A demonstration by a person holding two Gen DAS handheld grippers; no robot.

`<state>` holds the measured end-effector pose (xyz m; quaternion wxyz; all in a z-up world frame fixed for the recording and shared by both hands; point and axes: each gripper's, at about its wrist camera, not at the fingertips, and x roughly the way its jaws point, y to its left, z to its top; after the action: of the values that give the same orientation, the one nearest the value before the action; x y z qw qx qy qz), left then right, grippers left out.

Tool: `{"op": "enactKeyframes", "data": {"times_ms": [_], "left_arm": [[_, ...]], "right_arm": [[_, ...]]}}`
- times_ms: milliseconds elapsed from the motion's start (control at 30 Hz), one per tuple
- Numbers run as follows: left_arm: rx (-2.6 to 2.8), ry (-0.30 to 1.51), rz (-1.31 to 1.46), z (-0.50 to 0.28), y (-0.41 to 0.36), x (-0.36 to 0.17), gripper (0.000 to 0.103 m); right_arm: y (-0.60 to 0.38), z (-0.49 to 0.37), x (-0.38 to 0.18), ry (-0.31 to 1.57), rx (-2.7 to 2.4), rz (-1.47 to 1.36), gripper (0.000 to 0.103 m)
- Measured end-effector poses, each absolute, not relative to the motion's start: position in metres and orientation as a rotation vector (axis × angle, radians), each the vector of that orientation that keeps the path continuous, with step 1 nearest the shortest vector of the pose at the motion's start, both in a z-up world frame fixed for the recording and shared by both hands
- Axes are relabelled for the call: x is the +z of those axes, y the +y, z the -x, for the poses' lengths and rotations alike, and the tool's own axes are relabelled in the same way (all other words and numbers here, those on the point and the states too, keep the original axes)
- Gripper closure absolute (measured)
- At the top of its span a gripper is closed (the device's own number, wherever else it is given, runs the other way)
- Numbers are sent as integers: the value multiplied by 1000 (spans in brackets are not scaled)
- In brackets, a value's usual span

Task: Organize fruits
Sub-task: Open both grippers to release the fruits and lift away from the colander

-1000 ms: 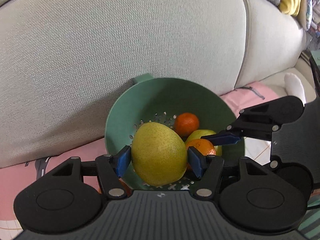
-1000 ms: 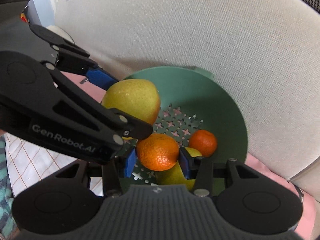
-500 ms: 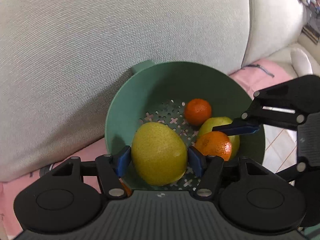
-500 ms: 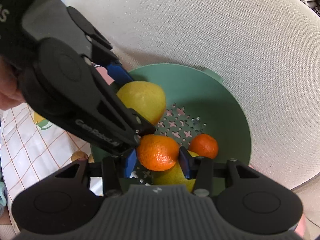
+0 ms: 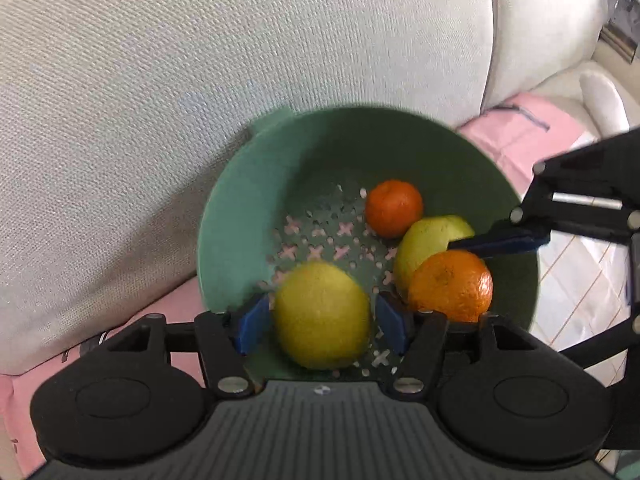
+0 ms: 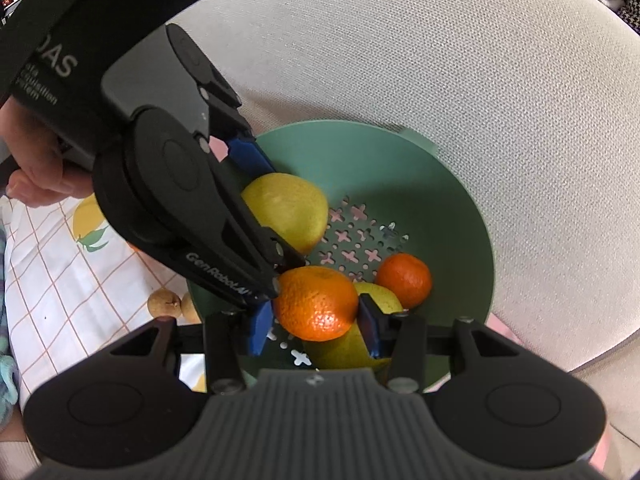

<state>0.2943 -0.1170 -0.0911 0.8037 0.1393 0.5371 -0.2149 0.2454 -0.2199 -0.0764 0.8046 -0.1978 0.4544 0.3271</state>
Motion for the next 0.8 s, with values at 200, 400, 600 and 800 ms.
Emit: {"op": "enactKeyframes", "data": {"times_ms": [200, 400, 600, 800], "left_arm": [[-441, 1107, -173, -292, -92, -67, 30], [-389, 1043, -92, -273, -65, -43, 30], [-344, 1009, -18, -251, -41, -30, 30], [-304, 1006, 31, -233, -25, -28, 29]], "right_arm": [[-219, -244, -76, 994, 689, 402, 60], [-220, -252, -74, 1043, 687, 254, 60], [-218, -268, -83, 1144, 639, 146, 59], [-210, -267, -87, 1187, 642, 167, 59]]}}
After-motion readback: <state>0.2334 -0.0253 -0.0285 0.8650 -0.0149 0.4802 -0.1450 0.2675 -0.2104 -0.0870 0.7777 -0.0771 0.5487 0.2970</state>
